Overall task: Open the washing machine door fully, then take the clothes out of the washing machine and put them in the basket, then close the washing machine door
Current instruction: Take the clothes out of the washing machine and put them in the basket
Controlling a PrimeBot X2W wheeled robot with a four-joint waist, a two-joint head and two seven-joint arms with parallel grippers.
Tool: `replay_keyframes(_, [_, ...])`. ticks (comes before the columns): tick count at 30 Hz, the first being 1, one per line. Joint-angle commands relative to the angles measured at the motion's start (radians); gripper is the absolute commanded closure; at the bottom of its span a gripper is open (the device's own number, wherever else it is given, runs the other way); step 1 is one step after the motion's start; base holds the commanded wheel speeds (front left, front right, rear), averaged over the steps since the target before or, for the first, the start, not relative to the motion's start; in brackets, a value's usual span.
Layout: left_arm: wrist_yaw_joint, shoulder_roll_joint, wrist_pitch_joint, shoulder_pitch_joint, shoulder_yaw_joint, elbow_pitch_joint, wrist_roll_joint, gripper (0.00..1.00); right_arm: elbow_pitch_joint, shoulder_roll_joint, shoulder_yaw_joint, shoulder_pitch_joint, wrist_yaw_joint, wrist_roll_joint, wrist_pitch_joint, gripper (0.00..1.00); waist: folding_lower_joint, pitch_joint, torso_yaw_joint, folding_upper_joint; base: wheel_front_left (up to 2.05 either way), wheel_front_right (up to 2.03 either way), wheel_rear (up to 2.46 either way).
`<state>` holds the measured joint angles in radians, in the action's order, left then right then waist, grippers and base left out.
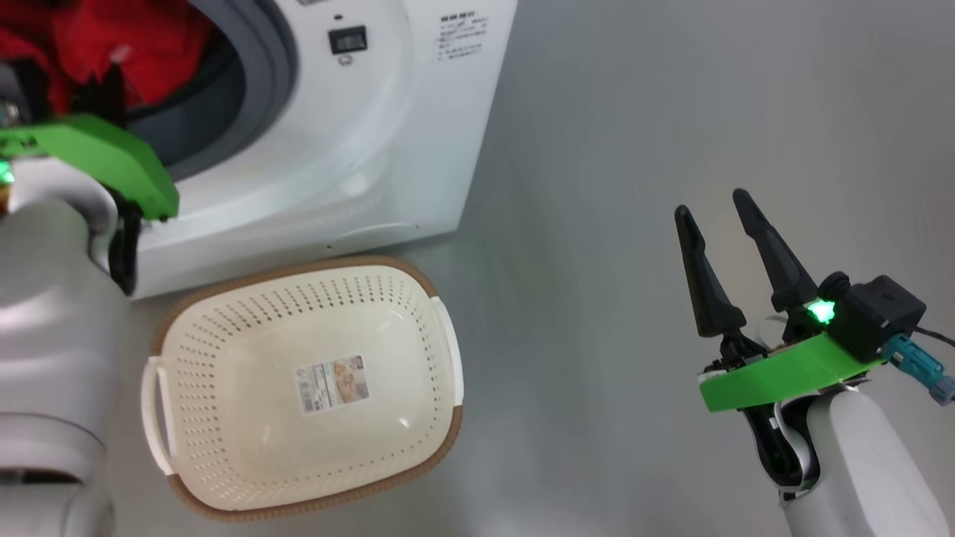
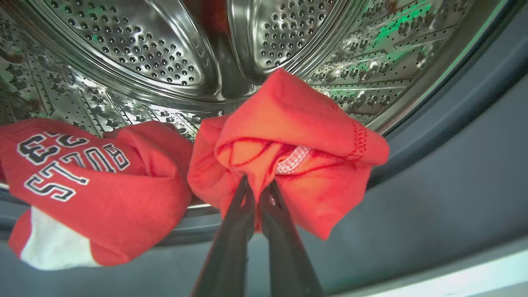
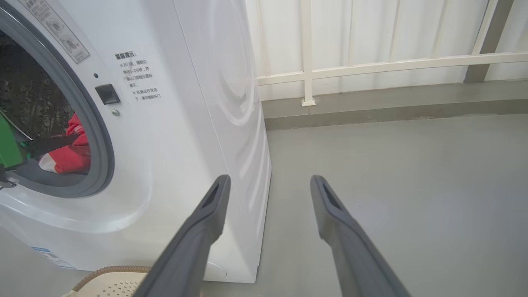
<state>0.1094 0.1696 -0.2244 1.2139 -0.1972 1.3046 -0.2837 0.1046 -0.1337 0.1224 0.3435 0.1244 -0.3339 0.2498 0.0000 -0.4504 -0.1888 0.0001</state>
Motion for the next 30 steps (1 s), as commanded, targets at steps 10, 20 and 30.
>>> replay_keyframes(10, [0.014, 0.016, -0.037, -0.172, 0.05, -0.206, -0.041, 1.0, -0.016, -0.027, 0.009, -0.073, 0.006, 0.018, 0.012, 0.0, 0.0, 0.125, 0.063, -0.0001, 0.0, 0.0, 0.0])
replay_keyframes(20, [0.015, 0.009, -0.037, -0.381, 0.113, -0.476, -0.012, 1.0, -0.019, -0.044, -0.015, -0.129, 0.006, 0.017, 0.012, 0.0, 0.0, 0.184, 0.096, -0.0001, 0.0, 0.0, 0.0])
replay_keyframes(30, [0.017, -0.014, -0.037, -0.553, 0.17, -0.73, 0.017, 1.0, -0.025, -0.053, -0.034, -0.149, 0.006, 0.018, 0.012, 0.0, 0.0, 0.209, 0.121, -0.0001, 0.0, 0.0, 0.0])
